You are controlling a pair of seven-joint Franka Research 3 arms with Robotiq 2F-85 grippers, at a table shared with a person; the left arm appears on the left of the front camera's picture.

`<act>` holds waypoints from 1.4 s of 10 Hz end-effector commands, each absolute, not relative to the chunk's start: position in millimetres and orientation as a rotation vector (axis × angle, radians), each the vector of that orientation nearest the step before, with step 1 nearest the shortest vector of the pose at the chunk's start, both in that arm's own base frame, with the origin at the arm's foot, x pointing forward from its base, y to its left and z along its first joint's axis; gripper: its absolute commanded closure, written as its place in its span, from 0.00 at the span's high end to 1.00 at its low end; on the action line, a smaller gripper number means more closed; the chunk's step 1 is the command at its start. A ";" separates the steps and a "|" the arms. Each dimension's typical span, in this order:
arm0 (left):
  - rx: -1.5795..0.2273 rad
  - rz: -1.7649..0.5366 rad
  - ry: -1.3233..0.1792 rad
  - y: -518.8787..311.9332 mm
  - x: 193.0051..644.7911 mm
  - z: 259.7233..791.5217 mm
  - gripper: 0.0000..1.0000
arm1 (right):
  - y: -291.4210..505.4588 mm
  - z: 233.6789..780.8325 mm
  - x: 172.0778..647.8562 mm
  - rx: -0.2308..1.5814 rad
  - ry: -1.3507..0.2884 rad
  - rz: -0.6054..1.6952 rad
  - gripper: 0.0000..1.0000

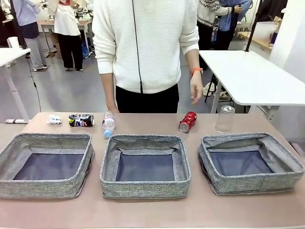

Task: Sort the waste into the appropriate baskets.
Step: Pick up the waste item pointed out by the person.

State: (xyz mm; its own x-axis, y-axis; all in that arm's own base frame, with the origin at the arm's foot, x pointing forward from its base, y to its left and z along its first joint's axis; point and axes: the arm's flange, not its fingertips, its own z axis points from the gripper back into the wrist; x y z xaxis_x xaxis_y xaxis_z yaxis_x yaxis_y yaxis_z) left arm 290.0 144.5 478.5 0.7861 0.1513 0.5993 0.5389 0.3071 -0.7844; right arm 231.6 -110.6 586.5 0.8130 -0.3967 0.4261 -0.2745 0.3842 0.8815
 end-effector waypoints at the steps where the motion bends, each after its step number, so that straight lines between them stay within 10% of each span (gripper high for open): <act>1: -1.261 -0.298 -0.683 142.7 295.0 478.9 1.00 | -111.8 586.4 235.1 1.204 -0.680 -0.065 1.00; 10: -1.261 -0.298 -0.683 142.7 295.0 478.9 1.00 | -112.2 584.0 231.9 1.198 -0.657 -0.089 1.00; 12: -1.261 -0.298 -0.683 142.7 295.0 478.9 1.00 | -99.0 542.9 309.4 0.799 -0.798 0.406 1.00; 14: -1.261 -0.298 -0.683 142.7 295.0 478.9 1.00 | -76.1 518.3 359.7 0.594 -0.841 0.385 1.00</act>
